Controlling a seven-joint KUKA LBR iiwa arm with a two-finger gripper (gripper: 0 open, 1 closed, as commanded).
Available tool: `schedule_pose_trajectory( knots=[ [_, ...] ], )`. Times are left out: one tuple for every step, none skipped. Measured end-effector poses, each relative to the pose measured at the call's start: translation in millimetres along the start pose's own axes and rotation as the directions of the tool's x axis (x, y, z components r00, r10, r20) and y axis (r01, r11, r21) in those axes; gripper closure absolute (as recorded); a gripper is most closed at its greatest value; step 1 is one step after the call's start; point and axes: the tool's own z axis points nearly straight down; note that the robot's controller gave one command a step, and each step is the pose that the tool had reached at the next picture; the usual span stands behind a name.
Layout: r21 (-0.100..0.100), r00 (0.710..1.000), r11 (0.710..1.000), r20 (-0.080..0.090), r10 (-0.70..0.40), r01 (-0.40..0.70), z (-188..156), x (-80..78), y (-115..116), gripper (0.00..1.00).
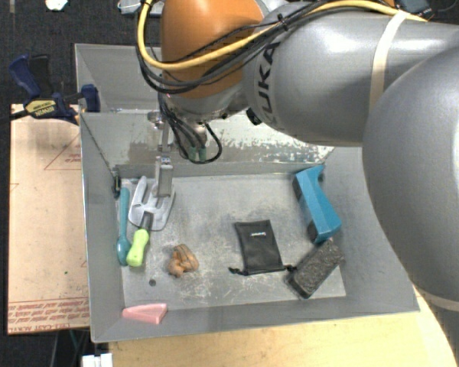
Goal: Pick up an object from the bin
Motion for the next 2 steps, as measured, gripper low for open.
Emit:
schedule_pose_trajectory(
  knots=[
    [-0.002, 1.0, 1.0, 0.008, 0.004, -0.004, -5.8, -1.4, -1.5, 0.0],
    [0.0, 0.981, 0.982, 0.009, -0.191, 0.191, 49.5, -2.0, -0.5, 0.0]
  ],
)
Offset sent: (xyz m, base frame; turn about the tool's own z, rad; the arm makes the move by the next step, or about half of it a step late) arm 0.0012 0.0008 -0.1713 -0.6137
